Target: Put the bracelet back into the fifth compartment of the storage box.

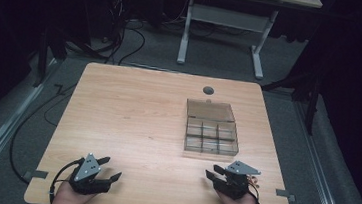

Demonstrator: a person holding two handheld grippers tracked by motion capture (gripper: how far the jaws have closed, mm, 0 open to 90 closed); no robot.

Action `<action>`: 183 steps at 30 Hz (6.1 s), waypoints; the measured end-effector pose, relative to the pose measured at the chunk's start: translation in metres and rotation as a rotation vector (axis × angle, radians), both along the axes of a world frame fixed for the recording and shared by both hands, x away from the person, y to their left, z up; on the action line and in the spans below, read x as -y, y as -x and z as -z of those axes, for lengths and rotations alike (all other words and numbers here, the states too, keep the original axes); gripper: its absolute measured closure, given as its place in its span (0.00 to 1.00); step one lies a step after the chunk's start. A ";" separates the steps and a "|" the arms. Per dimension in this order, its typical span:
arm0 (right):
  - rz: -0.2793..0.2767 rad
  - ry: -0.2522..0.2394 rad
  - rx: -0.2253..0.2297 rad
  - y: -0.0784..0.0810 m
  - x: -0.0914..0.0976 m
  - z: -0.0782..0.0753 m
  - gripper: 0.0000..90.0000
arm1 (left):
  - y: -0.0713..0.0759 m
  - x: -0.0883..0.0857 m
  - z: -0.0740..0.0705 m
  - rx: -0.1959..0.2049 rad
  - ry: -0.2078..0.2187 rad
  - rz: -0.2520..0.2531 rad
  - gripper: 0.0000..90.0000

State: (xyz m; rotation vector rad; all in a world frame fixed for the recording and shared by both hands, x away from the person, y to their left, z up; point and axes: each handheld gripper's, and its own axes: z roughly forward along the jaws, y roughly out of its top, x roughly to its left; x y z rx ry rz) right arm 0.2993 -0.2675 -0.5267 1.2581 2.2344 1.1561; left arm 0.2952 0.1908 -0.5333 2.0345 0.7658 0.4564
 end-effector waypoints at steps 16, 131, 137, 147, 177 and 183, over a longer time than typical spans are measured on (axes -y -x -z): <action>0.026 0.029 0.021 0.002 -0.002 0.001 0.75 | -0.001 0.001 0.000 -0.006 -0.005 -0.002 0.35; 0.135 0.209 -0.234 0.000 0.039 -0.023 0.75 | 0.002 0.001 0.000 0.014 -0.006 0.029 0.36; 0.124 0.248 -0.316 -0.006 0.037 -0.025 0.76 | 0.002 0.000 0.000 0.014 -0.004 0.026 0.36; 0.108 0.298 -0.391 -0.012 0.032 -0.030 0.74 | 0.002 0.001 0.000 0.013 -0.004 0.030 0.36; -0.005 0.406 -0.621 -0.031 0.014 -0.044 0.51 | 0.002 0.001 0.000 0.009 -0.006 0.033 0.36; -0.033 0.411 -0.606 -0.033 0.001 -0.044 0.35 | 0.003 0.001 0.000 0.009 -0.005 0.033 0.36</action>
